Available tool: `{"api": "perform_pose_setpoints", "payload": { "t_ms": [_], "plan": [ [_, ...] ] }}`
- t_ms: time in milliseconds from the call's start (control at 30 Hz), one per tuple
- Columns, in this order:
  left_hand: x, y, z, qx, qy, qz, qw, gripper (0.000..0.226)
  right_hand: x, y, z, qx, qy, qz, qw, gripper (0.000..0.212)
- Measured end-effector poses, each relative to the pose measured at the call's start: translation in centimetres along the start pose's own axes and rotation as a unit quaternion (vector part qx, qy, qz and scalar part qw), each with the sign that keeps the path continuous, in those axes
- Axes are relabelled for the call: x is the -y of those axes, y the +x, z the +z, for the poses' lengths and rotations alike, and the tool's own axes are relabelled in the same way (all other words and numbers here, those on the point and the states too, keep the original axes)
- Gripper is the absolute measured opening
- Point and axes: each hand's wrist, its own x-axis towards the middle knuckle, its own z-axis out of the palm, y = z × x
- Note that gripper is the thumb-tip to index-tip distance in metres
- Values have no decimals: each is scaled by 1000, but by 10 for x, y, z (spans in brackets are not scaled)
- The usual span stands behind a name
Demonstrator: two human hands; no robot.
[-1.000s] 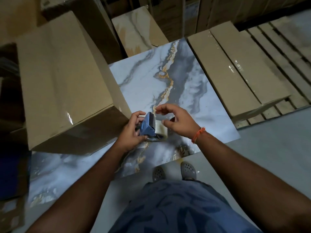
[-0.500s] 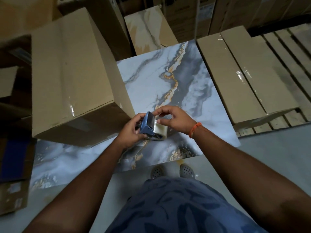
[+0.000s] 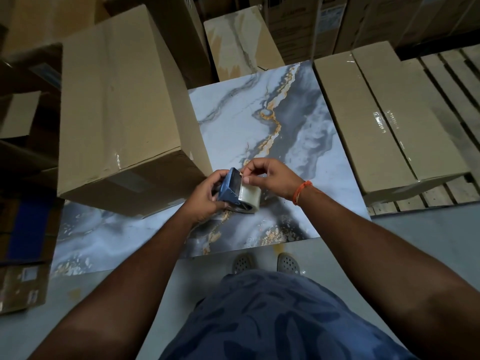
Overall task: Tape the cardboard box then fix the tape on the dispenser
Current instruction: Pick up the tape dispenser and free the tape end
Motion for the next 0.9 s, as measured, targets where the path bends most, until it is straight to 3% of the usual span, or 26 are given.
{"api": "perform_pose_setpoints", "payload": {
  "t_ms": [300, 367, 567, 900],
  "plan": [
    [3, -6, 3, -22, -37, -25, 999, 80, 6, 6, -4, 0, -7, -20, 1000, 11],
    [4, -8, 7, -21, -51, -33, 998, 81, 7, 7, -6, 6, -21, -24, 999, 22],
    [5, -9, 14, -19, -95, -54, 994, 80, 20, 7, -4, 51, -125, -85, 987, 42],
    [6, -1, 11, -16, -85, -43, 995, 91, 41, 16, -1, 87, -260, -198, 941, 50]
  ]
}}
